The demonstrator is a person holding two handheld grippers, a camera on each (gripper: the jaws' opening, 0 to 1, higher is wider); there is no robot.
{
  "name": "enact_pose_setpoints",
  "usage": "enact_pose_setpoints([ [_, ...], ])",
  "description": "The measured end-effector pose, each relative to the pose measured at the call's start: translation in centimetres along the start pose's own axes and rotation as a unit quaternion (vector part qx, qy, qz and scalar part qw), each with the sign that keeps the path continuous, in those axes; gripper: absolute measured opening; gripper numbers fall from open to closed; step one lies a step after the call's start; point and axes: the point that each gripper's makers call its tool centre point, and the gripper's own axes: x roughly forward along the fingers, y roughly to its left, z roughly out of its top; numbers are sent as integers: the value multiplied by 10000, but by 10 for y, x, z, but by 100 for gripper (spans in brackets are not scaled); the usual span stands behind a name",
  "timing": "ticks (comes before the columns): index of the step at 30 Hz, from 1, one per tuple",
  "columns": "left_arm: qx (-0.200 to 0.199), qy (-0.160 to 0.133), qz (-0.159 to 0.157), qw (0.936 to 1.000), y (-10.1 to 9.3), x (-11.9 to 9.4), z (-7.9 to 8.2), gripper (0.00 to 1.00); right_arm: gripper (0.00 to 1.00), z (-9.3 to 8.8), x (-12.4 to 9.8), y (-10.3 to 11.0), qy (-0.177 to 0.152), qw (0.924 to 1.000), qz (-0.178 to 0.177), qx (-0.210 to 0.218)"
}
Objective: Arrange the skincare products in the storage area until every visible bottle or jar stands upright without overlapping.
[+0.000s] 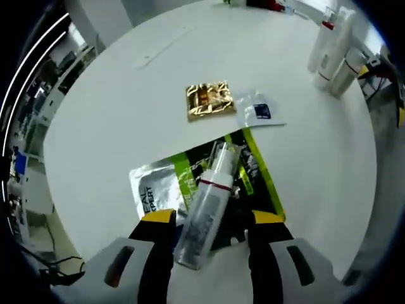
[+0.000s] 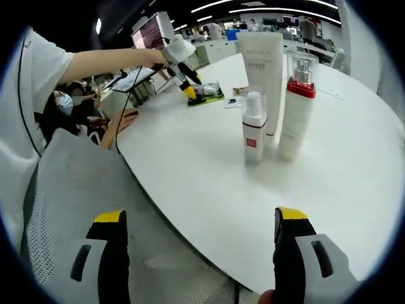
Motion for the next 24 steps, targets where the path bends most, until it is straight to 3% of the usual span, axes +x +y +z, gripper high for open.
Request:
enact_pose_setpoints([
  [9,309,102,-213,9992,-7,4,2,37,95,-2,0,0,42,10000,32,25],
  [13,320,89,-309,9990,-11,4,2,27,95,-3,1,-1,59,10000,23,19],
  [24,110,167,-228,9995,-11,4,0,26,95,-1,-1,-3,15,10000,-44,28],
])
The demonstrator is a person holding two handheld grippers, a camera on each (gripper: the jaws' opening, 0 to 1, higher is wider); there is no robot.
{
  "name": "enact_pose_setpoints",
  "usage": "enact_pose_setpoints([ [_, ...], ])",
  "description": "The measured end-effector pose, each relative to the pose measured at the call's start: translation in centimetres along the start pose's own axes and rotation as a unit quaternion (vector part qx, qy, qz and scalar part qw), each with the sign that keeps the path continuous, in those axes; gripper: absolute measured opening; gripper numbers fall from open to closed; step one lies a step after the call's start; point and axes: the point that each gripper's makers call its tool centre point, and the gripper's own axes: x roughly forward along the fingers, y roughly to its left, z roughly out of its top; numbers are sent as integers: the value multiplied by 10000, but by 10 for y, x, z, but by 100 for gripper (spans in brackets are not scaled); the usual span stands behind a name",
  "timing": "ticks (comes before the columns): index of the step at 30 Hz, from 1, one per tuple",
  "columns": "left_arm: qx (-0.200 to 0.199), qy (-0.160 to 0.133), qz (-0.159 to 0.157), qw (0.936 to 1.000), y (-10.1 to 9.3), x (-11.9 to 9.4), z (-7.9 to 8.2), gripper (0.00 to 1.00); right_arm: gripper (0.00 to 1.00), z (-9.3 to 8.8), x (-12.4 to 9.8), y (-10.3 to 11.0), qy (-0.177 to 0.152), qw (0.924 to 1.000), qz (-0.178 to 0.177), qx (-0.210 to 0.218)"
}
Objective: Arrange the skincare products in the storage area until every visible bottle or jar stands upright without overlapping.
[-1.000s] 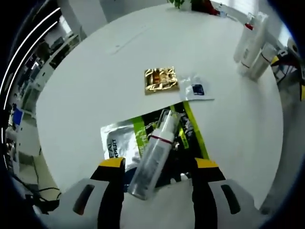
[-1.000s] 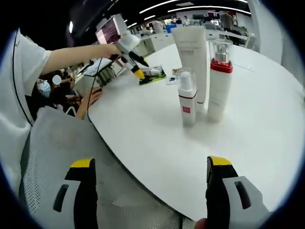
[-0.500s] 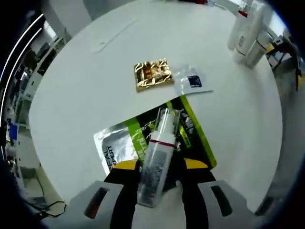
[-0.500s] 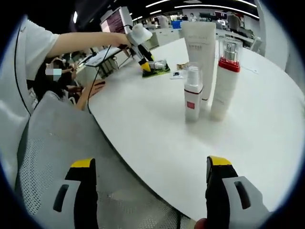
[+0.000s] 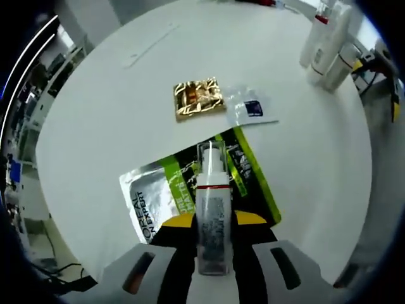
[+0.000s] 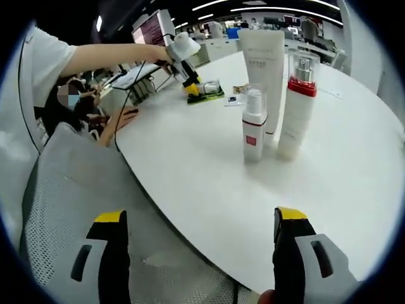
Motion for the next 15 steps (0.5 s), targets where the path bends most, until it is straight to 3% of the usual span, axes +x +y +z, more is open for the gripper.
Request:
enact_pose_setpoints([
  [10,-445,-190,-3,9988,-4,-14,-7,26,95,4,0,0,-92,10000,18,-23],
  [12,-534,-242,-48,9983,-14,-22,-10,26,95,5,0,1,-124,9999,31,-22],
  [15,-588,-262,-32,9979,-13,-19,-13,26,95,6,0,0,-162,9999,24,-41],
])
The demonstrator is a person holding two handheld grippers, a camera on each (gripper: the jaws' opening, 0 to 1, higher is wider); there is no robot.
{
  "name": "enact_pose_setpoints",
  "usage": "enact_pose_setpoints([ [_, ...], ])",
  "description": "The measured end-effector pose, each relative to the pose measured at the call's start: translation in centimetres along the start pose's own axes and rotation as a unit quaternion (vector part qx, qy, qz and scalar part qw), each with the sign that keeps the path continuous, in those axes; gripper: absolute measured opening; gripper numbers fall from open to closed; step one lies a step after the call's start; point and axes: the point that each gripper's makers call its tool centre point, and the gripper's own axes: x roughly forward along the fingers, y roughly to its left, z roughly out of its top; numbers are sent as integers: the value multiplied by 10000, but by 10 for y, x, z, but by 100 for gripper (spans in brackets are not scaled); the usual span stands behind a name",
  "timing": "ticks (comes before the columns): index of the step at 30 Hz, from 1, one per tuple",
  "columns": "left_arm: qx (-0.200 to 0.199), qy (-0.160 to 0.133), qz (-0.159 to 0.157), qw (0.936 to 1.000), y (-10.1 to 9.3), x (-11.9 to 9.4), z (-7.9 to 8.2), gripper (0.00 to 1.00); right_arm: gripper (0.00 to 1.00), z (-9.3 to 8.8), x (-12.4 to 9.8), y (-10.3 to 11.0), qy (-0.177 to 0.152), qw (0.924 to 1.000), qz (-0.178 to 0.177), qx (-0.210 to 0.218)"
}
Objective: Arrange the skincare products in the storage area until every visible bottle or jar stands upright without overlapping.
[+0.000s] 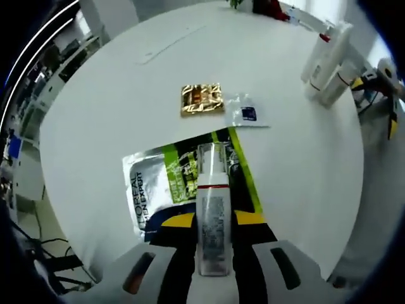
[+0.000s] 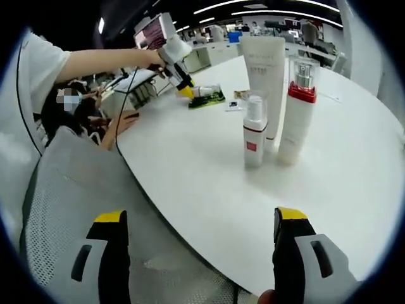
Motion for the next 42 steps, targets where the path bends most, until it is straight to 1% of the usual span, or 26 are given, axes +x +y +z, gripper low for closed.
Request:
enact_pose_setpoints([
  [2,-80,-76,-30,9999,-4,-2,-2,26,95,1,0,0,-26,10000,2,-12],
  [7,-402,-388,-131,9984,-19,-13,0,26,95,4,0,2,-72,9999,45,-55],
  [11,-419,-447,-134,9980,-29,-19,-3,26,94,5,-1,3,-103,9999,63,-91],
  [13,-424,-496,-110,9978,-32,-21,-5,26,94,6,-1,4,-126,9998,75,-103],
  [20,-701,-876,-175,9935,-56,-31,0,26,93,9,-2,6,-197,9996,119,-143],
  [24,-764,-1078,-242,9909,-73,-40,5,26,92,12,-3,7,-253,9995,125,-159],
  [25,-802,-1127,-260,9900,-76,-42,7,26,92,12,-3,7,-260,9995,127,-160],
  [27,-940,-1388,-339,9853,-89,-49,16,26,92,14,-4,8,-309,9993,132,-170],
  [28,-997,-1473,-390,9833,-90,-50,17,26,92,15,-5,8,-327,9992,130,-173],
  [29,-1031,-1579,-442,9811,-94,-52,20,26,91,16,-5,8,-356,9991,131,-181],
  [31,-1053,-1706,-477,9785,-109,-62,26,26,91,18,-6,9,-397,9989,124,-195],
  [35,-1057,-1914,-541,9743,-122,-67,32,26,90,21,-7,9,-466,9985,134,-241],
  [36,-1060,-1986,-550,9728,-130,-70,37,26,89,21,-7,10,-474,9984,143,-260],
  [39,-1129,-2158,-627,9679,-140,-74,41,26,89,23,-8,13,-477,9981,153,-351],
  [40,-1172,-2231,-681,9653,-149,-78,44,26,89,23,-8,13,-483,9980,160,-381],
  [42,-1207,-2302,-716,9630,-157,-82,47,26,88,24,-9,15,-495,9977,173,-420],
])
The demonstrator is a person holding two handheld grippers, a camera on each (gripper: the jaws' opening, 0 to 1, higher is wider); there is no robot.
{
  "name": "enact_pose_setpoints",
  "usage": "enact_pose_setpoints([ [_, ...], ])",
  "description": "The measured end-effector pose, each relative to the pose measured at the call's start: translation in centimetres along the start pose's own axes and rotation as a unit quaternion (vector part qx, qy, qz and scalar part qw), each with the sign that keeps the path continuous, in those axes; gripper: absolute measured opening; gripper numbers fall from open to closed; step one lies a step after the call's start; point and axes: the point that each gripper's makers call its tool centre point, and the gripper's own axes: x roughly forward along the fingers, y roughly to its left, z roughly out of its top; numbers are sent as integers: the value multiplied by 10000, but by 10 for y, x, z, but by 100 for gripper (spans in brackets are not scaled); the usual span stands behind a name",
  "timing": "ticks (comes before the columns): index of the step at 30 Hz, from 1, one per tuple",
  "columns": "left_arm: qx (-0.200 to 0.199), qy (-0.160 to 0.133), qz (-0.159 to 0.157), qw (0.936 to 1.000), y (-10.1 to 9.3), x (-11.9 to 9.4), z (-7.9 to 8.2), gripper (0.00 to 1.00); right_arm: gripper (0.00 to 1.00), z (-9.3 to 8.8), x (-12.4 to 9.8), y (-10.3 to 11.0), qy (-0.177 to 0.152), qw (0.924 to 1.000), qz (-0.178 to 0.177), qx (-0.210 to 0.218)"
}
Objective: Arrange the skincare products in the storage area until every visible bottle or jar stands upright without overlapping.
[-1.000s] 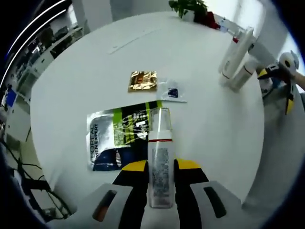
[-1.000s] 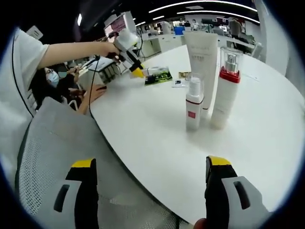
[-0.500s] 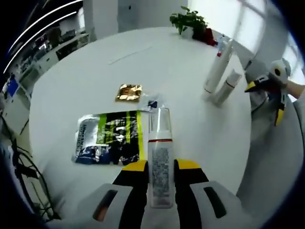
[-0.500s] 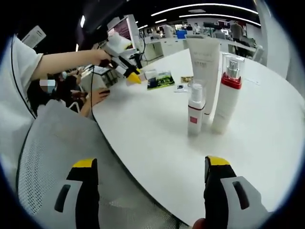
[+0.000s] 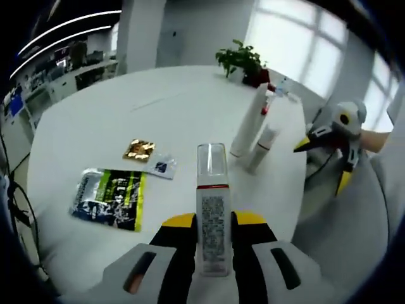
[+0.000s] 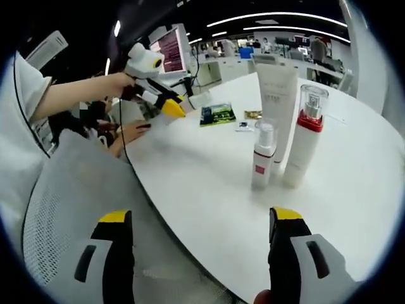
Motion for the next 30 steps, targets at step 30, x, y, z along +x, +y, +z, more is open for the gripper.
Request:
enact_pose_setpoints([
  [30,-994,-2390,-1634,9520,-116,-30,65,26,60,74,-21,26,-1714,9709,1270,1091],
])
